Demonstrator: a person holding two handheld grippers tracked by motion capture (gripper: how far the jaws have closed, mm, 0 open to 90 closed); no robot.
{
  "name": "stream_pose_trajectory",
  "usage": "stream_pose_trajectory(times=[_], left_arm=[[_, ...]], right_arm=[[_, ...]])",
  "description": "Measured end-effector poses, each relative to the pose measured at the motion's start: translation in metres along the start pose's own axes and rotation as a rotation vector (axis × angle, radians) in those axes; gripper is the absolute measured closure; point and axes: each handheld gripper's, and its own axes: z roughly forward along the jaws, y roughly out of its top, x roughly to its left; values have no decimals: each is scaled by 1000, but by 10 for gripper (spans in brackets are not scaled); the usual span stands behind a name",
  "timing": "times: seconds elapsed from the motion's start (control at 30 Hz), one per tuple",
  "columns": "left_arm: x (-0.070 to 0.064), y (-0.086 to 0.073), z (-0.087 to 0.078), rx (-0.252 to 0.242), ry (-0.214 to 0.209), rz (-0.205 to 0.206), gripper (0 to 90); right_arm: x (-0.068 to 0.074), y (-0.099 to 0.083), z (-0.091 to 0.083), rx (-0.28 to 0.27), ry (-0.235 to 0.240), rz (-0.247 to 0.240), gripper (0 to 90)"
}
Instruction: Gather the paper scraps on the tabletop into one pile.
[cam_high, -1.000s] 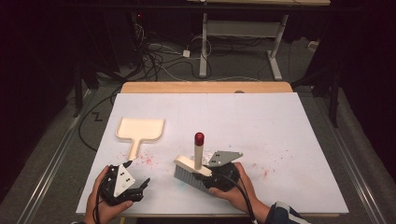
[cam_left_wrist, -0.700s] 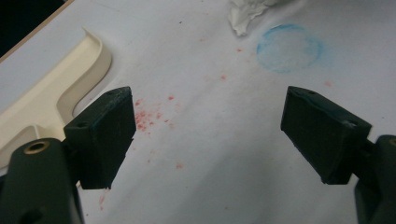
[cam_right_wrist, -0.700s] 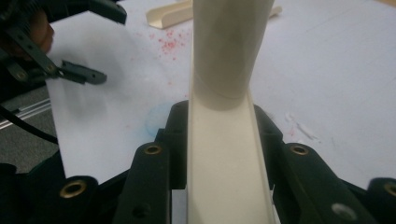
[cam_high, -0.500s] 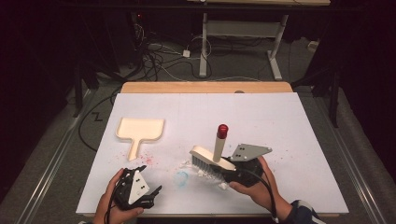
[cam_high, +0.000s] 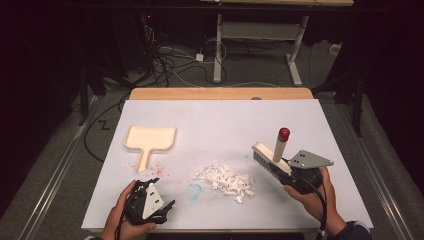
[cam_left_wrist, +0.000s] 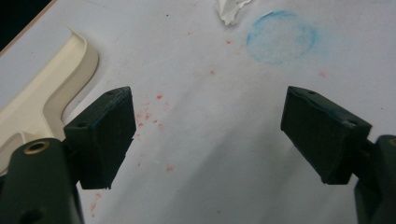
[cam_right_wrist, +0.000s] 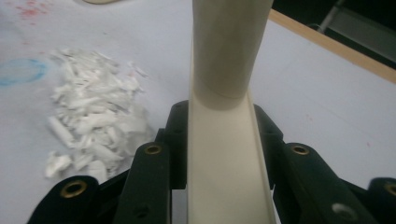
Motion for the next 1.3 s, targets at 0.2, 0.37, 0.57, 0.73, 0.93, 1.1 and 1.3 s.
stream_pose_trajectory(times=[0.2, 0.37, 0.57, 0.73, 0.93, 1.1, 1.3], left_arm=[[0, -1, 1, 6, -3, 8, 171], [0, -1, 0, 6, -4, 11, 171], [-1, 0, 3, 12, -10, 14, 171], [-2, 0, 4, 15, -15, 16, 171], [-1, 0, 4, 15, -21, 14, 171], [-1, -2, 3, 17, -21, 9, 171], [-2, 0, 2, 19, -16, 13, 171]], right_arm=[[4, -6, 17, 66, -21, -26, 679], [10, -5, 28, 68, -18, 1, 680], [43, 2, 42, 40, 0, -18, 679], [63, 12, 57, 3, 9, -13, 679], [76, 29, 72, -42, 30, -6, 679], [60, 30, 62, -63, 57, -12, 679], [23, 26, 24, -103, 134, 3, 680]])
